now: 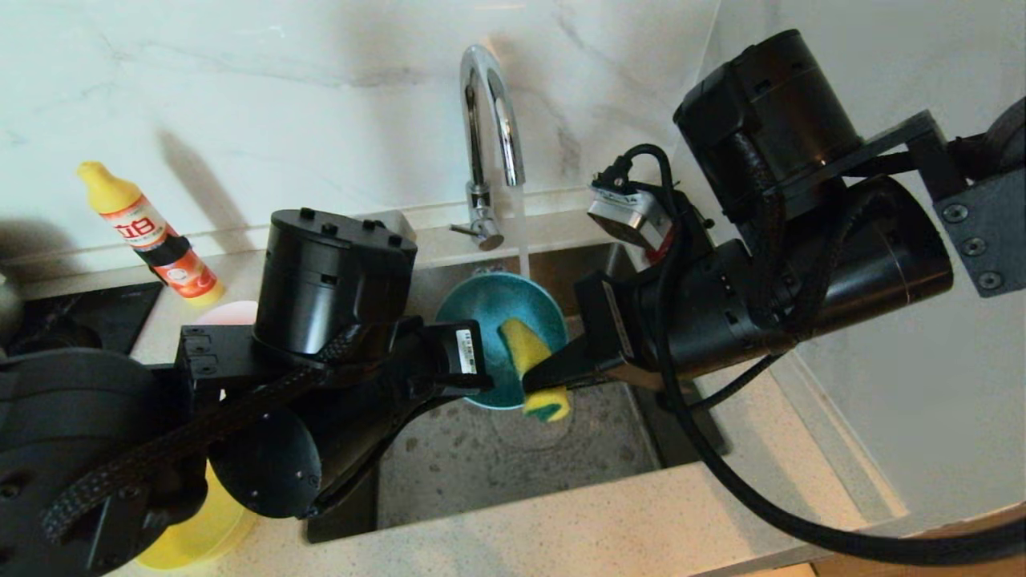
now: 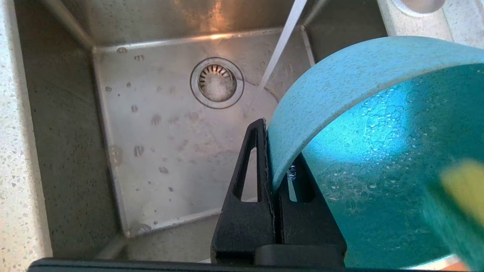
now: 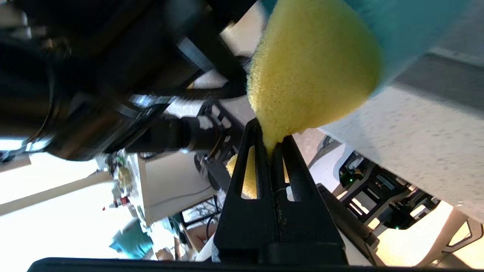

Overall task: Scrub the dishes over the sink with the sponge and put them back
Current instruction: Wipe the bowl

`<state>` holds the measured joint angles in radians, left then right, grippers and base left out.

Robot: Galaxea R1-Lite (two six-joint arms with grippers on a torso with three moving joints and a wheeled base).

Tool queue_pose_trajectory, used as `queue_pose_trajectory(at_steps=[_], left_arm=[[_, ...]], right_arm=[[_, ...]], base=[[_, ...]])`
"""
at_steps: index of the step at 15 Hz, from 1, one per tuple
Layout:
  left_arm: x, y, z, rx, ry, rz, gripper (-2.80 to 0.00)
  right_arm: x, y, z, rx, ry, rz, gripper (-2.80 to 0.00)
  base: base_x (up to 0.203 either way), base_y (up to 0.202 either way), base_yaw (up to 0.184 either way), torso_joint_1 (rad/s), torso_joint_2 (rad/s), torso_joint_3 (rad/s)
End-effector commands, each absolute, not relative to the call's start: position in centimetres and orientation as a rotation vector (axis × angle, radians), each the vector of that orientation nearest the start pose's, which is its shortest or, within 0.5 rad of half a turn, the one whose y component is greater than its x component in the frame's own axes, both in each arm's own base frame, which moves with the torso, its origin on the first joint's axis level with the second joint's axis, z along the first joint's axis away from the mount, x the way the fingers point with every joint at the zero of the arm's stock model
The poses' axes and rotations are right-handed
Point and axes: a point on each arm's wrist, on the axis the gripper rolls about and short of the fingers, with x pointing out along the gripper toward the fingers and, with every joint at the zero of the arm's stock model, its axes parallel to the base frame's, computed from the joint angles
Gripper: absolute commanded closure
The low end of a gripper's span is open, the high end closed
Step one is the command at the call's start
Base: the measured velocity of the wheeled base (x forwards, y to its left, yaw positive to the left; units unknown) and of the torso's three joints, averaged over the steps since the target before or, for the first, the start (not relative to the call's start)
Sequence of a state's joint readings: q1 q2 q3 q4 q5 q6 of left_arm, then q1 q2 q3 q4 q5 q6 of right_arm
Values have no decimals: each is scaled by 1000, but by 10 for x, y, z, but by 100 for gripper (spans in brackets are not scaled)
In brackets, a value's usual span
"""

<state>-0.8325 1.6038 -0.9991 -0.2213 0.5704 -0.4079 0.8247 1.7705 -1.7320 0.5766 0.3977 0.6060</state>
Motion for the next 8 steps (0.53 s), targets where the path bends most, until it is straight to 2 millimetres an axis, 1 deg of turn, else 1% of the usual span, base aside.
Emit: queue_pose_trajectory(at_steps=[1, 4, 8], left_arm=[[200, -205, 223, -151, 345, -195, 0], [199, -207, 222, -147, 349, -203, 0], [196, -207, 221, -133, 353, -213, 0]], right_arm=[[223, 239, 298, 383, 983, 906, 0], [234, 233, 301, 407, 968, 900, 0], [233, 228, 309, 416, 941, 921, 0]], base=[[0, 0, 0, 0, 0, 0], [0, 0, 0, 0, 0, 0], [0, 0, 0, 0, 0, 0]])
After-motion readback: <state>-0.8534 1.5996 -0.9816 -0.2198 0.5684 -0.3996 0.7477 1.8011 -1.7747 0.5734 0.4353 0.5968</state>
